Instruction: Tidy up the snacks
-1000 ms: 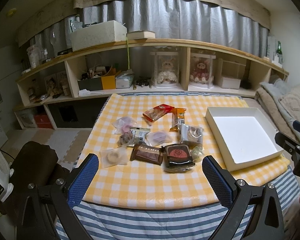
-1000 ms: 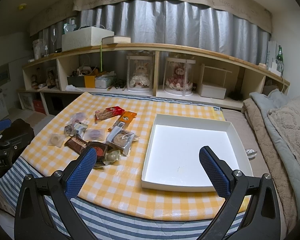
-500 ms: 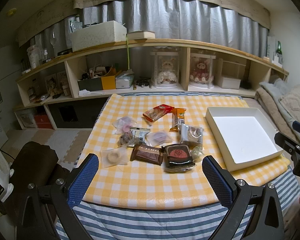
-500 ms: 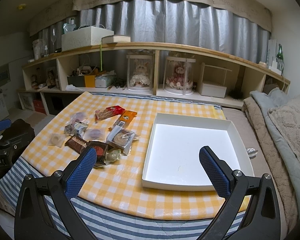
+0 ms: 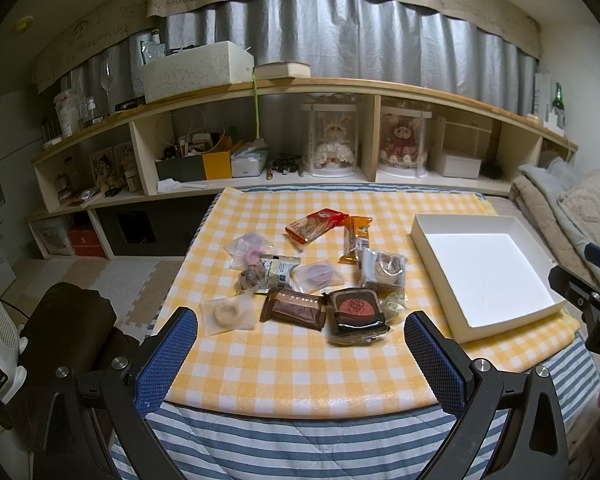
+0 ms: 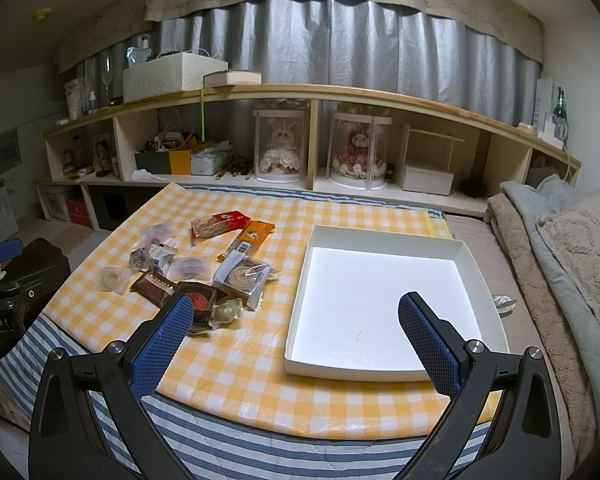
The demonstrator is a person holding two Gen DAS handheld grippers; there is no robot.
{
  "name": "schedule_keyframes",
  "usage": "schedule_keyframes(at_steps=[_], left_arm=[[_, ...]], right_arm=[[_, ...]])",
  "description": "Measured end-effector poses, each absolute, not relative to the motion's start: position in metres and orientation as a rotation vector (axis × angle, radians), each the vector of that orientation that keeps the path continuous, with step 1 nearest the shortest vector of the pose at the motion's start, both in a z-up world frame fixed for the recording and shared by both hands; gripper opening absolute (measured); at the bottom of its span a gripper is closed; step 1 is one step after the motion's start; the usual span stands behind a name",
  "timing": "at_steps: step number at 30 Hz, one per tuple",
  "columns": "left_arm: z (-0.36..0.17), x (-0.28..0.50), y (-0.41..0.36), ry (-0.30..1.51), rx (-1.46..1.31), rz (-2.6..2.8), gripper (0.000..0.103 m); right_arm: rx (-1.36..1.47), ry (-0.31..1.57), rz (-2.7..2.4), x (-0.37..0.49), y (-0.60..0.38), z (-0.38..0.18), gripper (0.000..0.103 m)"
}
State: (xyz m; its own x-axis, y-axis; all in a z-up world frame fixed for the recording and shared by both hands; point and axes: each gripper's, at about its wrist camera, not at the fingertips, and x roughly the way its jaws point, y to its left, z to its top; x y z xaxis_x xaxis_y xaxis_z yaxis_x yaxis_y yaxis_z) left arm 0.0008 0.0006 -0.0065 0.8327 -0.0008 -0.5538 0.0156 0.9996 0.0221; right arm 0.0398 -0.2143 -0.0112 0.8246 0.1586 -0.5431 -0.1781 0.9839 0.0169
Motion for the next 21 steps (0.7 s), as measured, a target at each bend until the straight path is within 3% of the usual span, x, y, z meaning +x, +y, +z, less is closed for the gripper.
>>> schedule_keyframes(at_steps=[21], left_arm=[[-0.002, -0.001, -0.0045, 0.58, 0.029, -0.016, 0.103]], right_arm=[[-0.034, 0.576, 0.179, 0.039, -0.2136, -0.0115, 0.103]])
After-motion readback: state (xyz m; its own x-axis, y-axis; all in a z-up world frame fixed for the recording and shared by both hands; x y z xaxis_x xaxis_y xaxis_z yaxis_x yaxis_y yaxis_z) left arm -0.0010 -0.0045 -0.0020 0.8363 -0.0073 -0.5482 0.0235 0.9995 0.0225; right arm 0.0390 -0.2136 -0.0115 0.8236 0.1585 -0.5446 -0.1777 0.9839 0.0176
